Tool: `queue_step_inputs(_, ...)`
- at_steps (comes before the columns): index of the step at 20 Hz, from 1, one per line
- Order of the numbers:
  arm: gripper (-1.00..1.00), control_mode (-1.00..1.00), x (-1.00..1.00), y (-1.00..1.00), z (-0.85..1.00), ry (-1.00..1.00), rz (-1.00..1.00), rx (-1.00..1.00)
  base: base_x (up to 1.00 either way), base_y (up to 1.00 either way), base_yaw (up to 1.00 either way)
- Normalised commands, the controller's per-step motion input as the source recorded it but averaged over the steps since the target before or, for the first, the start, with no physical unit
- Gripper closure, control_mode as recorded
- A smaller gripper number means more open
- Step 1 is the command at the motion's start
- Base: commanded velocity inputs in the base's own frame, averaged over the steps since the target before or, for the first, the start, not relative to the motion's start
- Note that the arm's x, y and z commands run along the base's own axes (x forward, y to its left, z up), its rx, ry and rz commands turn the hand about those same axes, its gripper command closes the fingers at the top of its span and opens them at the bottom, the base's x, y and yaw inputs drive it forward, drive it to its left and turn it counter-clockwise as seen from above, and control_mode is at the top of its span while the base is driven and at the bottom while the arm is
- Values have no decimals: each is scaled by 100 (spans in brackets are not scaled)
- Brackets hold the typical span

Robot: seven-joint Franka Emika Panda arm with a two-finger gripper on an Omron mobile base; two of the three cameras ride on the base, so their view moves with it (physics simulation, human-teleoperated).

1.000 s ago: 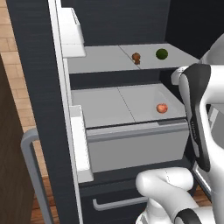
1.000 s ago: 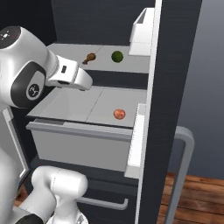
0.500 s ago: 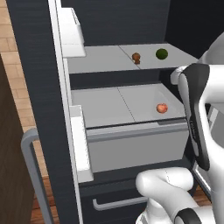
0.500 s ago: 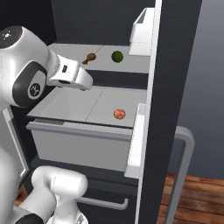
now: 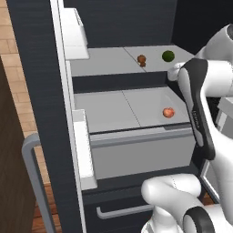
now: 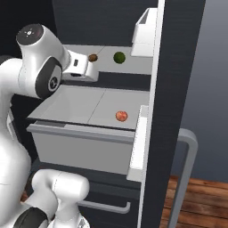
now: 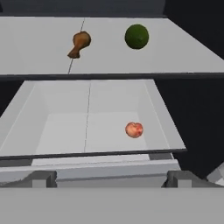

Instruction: Open the fridge, remove the peach, lime, and chicken drumstick, and place them on any counter.

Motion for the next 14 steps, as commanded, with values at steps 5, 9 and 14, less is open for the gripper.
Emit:
queue_step_inputs(5,-100,-100,49,8,27,-1,2,0,0,0,0)
queue_step_inputs(9,-100,-100,51,17,5,1,0,0,0,0,0)
queue_step_inputs(14,-100,-100,55,44,0,11,-1,0,0,0,0)
